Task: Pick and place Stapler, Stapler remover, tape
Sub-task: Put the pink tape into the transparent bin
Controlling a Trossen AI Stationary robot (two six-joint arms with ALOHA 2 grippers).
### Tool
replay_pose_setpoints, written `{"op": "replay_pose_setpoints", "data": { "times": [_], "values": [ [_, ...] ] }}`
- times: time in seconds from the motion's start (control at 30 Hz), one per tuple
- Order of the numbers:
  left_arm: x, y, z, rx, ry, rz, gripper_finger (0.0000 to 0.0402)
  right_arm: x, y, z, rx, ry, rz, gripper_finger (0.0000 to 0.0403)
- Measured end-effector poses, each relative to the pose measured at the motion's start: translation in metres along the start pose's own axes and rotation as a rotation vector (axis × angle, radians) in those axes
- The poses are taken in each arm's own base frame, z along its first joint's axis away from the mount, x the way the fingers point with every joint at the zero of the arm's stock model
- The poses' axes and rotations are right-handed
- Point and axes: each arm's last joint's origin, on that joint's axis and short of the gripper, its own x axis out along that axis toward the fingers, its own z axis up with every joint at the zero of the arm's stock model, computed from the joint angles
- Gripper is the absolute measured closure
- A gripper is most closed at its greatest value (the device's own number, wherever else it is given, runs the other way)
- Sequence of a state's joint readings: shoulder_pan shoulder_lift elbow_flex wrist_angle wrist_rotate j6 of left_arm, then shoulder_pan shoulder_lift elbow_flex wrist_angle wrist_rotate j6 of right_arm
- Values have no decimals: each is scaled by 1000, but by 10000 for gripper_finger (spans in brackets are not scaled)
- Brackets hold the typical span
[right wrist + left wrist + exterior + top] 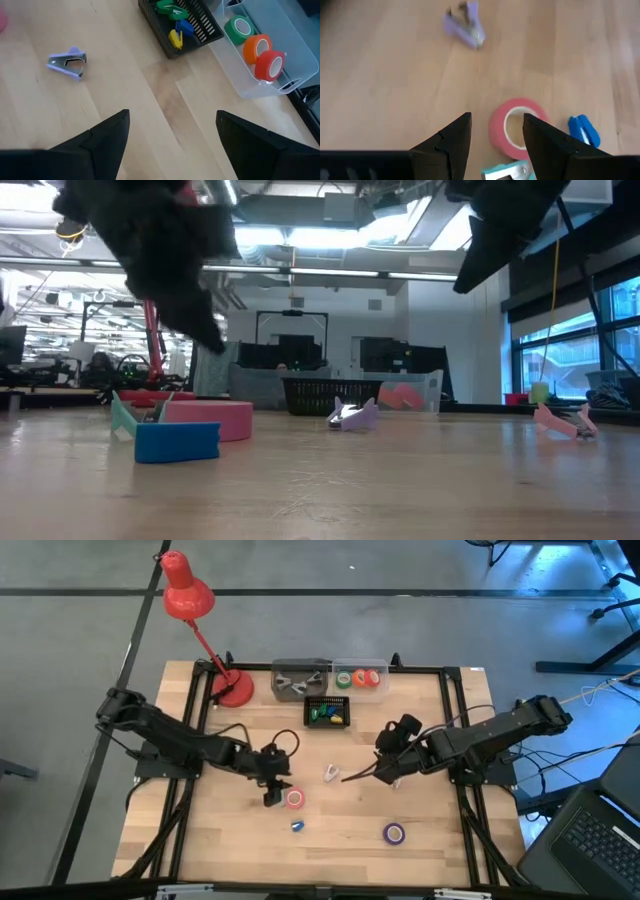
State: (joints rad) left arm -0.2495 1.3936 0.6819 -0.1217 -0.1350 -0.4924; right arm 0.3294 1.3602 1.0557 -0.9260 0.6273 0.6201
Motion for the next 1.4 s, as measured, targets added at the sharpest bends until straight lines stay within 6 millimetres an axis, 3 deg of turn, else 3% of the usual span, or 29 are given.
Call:
{"op": "replay_pose_setpoints", "data": {
  "times": [0.47, 0.57, 0.63, 0.73, 1.03, 1.27, 1.4],
  "values": [
    [63, 3, -21, -56, 142, -61, 234, 0, 0, 0, 0, 0, 0, 103],
    [67, 4, -23, -36, 137, -32, 258, 0, 0, 0, 0, 0, 0, 103],
    [67, 4, -23, -8, 130, -32, 299, 0, 0, 0, 0, 0, 0, 103],
    [64, 3, -20, 31, 104, -50, 368, 0, 0, 0, 0, 0, 0, 103],
    [33, 5, 5, 92, -57, -25, 368, 0, 0, 0, 0, 0, 0, 103],
    [0, 0, 50, 330, -534, 137, 368, 0, 1, 1, -7, -12, 9, 103],
    [-9, 14, 79, 425, -768, 70, 368, 0, 3, 4, -23, -35, 27, 103]
  ]
}}
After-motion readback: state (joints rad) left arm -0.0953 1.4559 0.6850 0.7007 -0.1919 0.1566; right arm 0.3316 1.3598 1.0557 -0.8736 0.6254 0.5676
